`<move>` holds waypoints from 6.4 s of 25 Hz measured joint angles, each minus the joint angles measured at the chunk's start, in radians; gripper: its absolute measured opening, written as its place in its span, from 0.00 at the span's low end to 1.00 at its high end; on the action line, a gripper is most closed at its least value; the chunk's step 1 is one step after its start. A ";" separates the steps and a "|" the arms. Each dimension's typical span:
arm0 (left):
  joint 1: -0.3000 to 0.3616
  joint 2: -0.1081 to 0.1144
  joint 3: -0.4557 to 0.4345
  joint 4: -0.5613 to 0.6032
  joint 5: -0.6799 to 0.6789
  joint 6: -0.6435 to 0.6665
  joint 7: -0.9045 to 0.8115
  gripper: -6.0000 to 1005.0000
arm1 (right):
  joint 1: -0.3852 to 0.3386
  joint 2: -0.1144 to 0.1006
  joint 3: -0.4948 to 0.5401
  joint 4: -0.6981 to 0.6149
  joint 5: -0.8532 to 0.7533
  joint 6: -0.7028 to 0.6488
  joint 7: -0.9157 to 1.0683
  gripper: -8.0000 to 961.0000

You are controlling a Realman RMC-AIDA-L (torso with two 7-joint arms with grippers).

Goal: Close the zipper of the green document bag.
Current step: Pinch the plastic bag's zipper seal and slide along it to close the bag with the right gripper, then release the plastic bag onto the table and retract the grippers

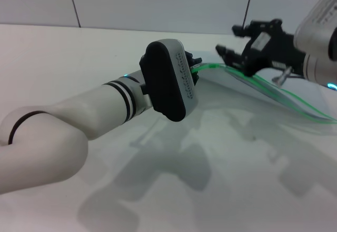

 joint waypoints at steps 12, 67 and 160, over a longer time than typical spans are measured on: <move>-0.005 0.001 0.000 0.002 0.001 0.004 0.009 0.06 | 0.039 0.003 -0.065 0.030 -0.168 0.038 -0.121 0.51; -0.013 -0.002 0.000 -0.001 0.001 0.006 0.009 0.06 | 0.094 0.009 -0.221 0.183 -0.187 -0.233 -0.245 0.18; 0.173 -0.005 0.028 0.005 -0.184 -0.586 -0.136 0.49 | -0.138 0.017 -0.192 0.209 -0.258 -0.957 0.261 0.64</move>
